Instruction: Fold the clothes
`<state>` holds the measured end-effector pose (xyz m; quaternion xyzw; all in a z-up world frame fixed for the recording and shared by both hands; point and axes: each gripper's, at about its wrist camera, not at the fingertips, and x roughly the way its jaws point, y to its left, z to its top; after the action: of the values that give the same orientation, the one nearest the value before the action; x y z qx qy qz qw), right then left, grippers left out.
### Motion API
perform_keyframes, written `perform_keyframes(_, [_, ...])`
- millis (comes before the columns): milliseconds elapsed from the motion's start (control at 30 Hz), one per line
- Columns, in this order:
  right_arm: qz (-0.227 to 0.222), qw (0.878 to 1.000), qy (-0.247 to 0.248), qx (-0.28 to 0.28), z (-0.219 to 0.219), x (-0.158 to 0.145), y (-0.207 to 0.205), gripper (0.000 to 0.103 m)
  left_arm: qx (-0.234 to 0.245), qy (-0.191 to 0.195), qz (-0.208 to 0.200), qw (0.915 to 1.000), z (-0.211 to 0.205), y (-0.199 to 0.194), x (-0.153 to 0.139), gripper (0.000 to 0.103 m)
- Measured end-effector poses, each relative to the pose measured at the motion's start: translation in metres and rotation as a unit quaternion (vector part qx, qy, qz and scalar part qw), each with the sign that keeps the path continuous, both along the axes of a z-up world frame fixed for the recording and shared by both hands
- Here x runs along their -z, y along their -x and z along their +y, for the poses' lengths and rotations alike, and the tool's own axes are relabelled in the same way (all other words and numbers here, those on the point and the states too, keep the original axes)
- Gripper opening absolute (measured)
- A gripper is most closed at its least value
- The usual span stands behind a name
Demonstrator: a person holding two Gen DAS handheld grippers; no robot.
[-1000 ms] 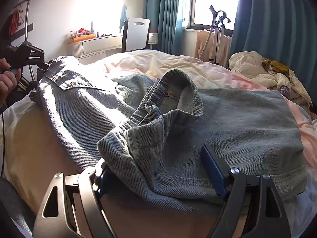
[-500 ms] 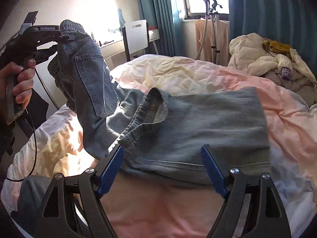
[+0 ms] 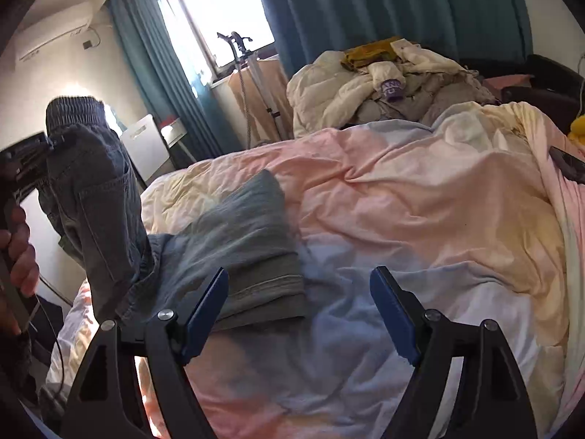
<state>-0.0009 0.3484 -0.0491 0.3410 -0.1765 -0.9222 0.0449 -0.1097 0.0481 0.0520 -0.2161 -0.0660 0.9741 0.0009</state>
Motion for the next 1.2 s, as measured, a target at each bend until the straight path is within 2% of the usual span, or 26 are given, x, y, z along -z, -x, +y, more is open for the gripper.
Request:
perform_keyframes(133, [0.001,0.998,0.049,0.05,0.053,0.0,-0.004,0.081,0.023,0.024,-0.012,0.9994,0.064,0.0,0.049,0.024])
perform_keyframes(233, [0.006,0.993,0.08,0.081,0.087,0.001,-0.01,0.081,0.049,0.072,-0.028,0.9958,0.107,0.0,0.097,0.024])
perform_keyframes(333, [0.009,0.991,0.098,0.091,0.108,0.005,-0.014,0.081,0.069,0.121,-0.054,0.9888,0.138,0.002,0.141,0.024])
perform_keyframes(400, [0.007,0.991,0.1,0.088,0.115,0.012,-0.013,0.081,0.075,0.154,-0.057,0.9835,0.152,-0.002,0.159,0.024])
perform_keyframes(467, [0.001,0.992,0.102,0.076,0.116,0.019,-0.01,0.081,0.081,0.183,-0.055,0.9783,0.156,-0.006,0.164,0.024])
perform_keyframes(600, [0.005,0.993,0.108,0.045,0.11,0.025,-0.003,0.081,0.106,0.204,-0.078,0.97,0.154,-0.012,0.158,0.025])
perform_keyframes(667, [0.014,0.994,0.104,0.035,0.106,0.023,-0.002,0.081,0.123,0.213,-0.091,0.9651,0.149,-0.015,0.151,0.029])
perform_keyframes(733, [0.024,0.994,0.101,0.029,0.104,0.02,-0.004,0.081,0.143,0.201,-0.102,0.9637,0.144,-0.024,0.144,0.033])
perform_keyframes(833, [0.037,0.993,0.108,0.019,0.101,0.015,-0.007,0.081,0.183,0.181,-0.095,0.9616,0.14,-0.05,0.131,0.048])
perform_keyframes(933, [0.048,0.991,0.122,0.004,0.096,0.012,-0.009,0.081,0.212,0.168,-0.08,0.9594,0.131,-0.078,0.114,0.048])
perform_keyframes(1033, [0.056,0.992,0.11,-0.017,0.082,0.006,-0.009,0.081,0.207,0.176,-0.076,0.9594,0.114,-0.089,0.099,0.048])
perform_keyframes(1200, [0.075,0.992,0.089,-0.056,0.047,0.0,0.006,0.081,0.146,0.177,-0.096,0.9685,0.061,-0.079,0.084,0.048])
